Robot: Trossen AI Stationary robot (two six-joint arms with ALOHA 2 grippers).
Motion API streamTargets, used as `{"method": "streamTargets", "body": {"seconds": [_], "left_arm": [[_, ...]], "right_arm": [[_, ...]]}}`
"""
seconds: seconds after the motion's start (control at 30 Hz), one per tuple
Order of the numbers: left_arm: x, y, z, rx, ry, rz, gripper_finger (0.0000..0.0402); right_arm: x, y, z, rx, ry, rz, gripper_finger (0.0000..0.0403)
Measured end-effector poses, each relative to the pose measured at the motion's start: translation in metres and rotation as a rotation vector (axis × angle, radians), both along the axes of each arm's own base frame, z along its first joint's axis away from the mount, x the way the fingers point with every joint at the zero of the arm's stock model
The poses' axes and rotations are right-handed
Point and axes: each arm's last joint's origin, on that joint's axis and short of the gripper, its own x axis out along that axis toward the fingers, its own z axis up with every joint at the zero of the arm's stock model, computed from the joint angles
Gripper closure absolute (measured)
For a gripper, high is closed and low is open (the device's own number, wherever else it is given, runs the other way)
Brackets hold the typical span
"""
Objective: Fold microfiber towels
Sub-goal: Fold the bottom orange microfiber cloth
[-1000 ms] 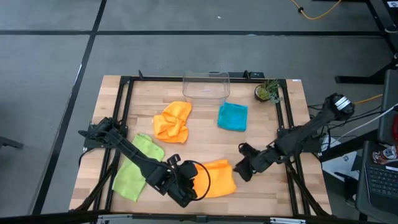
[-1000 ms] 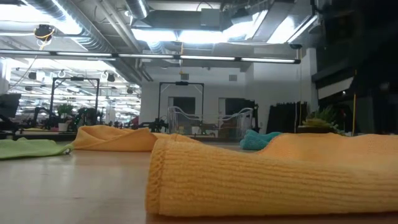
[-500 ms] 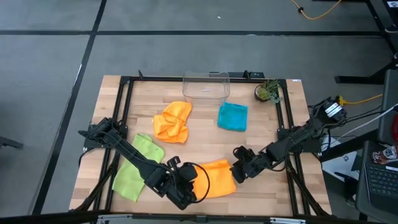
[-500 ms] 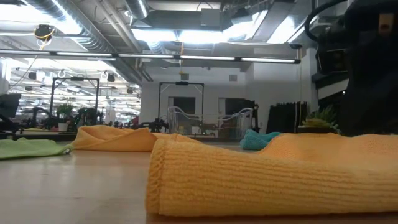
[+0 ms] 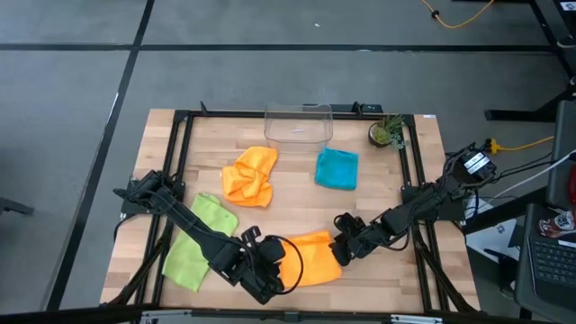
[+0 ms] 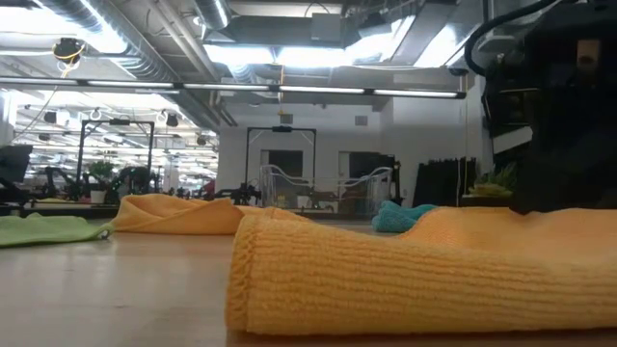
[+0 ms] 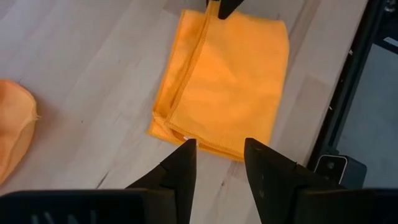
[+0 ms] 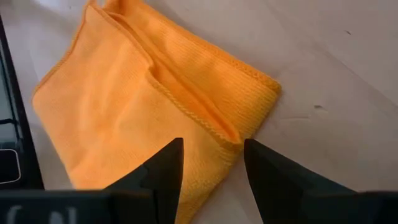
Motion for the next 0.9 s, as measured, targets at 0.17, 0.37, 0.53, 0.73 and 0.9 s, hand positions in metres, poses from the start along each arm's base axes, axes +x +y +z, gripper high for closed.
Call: {"method": "streamTargets", "body": {"seconds": [0.17,0.37,0.53,0.73,0.9], "left_arm": [[0.0,0.0,0.0,0.012,-0.006,0.004,0.0274],[0.0,0.0,0.0,0.013,-0.006,0.001,0.0274],[0.0,0.0,0.0,0.015,-0.006,-0.001,0.0274],[0.0,0.0,0.0,0.015,-0.006,-0.002,0.0274],[0.0,0.0,0.0,0.015,-0.006,-0.001,0.0274]], "right_arm": [[0.0,0.0,0.0,0.002,-0.005,-0.001,0.027],[0.002,0.001,0.002,-0.012,-0.035,0.033,0.0344],[0.008,0.002,0.006,-0.018,-0.096,0.067,0.0393],[0.017,0.002,0.015,-0.027,-0.213,0.112,0.0396],[0.019,-0.001,0.017,-0.081,-0.241,0.082,0.0397]]}}
